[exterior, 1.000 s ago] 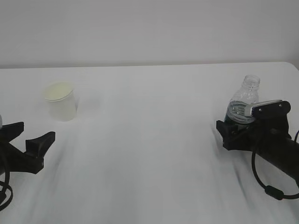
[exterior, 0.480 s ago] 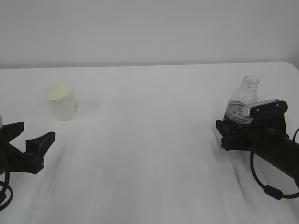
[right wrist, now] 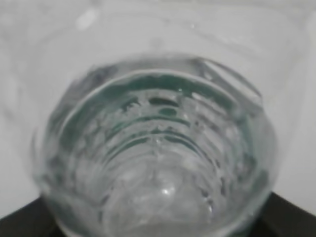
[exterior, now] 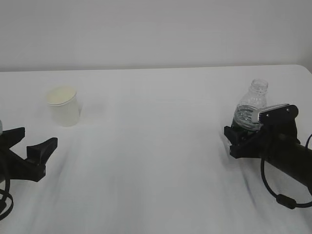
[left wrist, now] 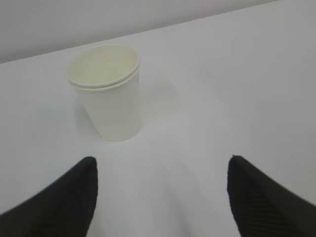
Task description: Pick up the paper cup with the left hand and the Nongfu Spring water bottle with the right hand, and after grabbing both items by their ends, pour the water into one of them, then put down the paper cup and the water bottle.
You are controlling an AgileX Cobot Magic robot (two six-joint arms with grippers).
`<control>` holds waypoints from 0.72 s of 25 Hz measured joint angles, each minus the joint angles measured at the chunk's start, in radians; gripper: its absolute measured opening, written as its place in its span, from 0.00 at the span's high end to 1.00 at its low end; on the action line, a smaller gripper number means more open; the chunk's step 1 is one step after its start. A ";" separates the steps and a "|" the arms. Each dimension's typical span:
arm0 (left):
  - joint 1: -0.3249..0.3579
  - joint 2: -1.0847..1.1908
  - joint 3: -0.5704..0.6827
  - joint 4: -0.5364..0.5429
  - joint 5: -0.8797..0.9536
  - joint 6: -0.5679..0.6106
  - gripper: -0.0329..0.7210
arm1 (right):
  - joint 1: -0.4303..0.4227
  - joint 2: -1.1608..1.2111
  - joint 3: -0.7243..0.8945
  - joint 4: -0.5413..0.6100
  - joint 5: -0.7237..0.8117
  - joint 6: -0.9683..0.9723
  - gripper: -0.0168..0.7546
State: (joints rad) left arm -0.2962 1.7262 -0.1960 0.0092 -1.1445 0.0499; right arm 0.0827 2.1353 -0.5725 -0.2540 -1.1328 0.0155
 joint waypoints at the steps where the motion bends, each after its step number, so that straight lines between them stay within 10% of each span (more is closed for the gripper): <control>1: 0.000 0.000 0.000 -0.002 0.000 0.000 0.18 | 0.000 -0.009 0.000 -0.005 0.018 0.002 0.36; 18: 0.000 0.006 -0.037 -0.009 0.000 0.004 0.18 | 0.000 -0.141 0.016 -0.069 0.113 0.002 0.36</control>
State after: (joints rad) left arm -0.2962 1.7326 -0.2330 0.0000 -1.1445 0.0541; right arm 0.0827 1.9940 -0.5566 -0.3230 -1.0195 0.0171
